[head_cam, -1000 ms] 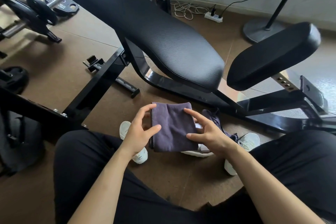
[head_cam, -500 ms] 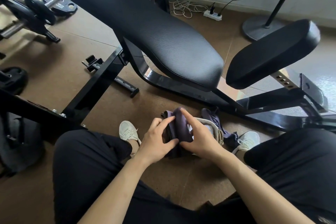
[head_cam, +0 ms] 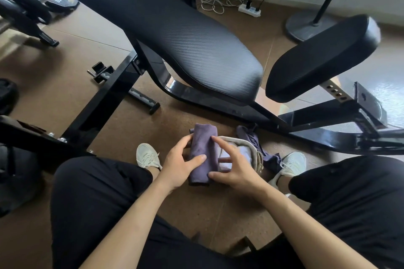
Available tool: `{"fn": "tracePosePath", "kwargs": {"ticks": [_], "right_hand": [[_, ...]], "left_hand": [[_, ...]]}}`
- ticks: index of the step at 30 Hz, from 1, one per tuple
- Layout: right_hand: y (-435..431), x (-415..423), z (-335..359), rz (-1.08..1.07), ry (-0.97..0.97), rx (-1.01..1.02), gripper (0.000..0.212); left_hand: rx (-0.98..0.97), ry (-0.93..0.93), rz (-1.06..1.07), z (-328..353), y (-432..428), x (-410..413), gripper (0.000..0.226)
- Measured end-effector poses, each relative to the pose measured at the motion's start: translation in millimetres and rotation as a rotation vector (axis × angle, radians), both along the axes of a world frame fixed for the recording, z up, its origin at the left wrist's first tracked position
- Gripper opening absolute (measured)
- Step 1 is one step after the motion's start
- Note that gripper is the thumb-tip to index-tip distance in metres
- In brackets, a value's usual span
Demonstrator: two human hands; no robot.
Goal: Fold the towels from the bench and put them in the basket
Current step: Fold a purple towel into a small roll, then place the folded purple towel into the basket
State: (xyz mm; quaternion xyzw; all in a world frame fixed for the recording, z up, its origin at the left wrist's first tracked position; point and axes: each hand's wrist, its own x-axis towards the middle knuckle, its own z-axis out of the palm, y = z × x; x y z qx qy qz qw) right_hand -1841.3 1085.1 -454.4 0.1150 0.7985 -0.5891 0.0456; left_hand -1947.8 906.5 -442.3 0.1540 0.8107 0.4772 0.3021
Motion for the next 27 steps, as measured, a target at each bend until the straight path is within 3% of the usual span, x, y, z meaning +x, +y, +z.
{"fn": "tracePosePath", "kwargs": {"ticks": [5, 10, 15, 21, 27], "right_hand": [[10, 0, -21, 0.051, -0.117, -0.199, 0.103], [32, -9, -68, 0.060, -0.305, -0.196, 0.106], [57, -30, -135, 0.009, -0.462, -0.152, 0.109], [77, -62, -212, -0.034, -0.559, -0.122, 0.106], [89, -90, -291, 0.044, -0.503, -0.008, 0.103]], "left_hand": [[-0.032, -0.108, -0.047, -22, 18, -3, 0.063], [-0.125, -0.248, -0.079, -76, 44, -10, 0.073], [-0.171, -0.387, -0.004, -139, 82, -11, 0.062], [-0.310, -0.410, 0.008, -205, 104, -36, 0.060], [-0.390, -0.349, -0.086, -257, 106, -67, 0.058]]}}
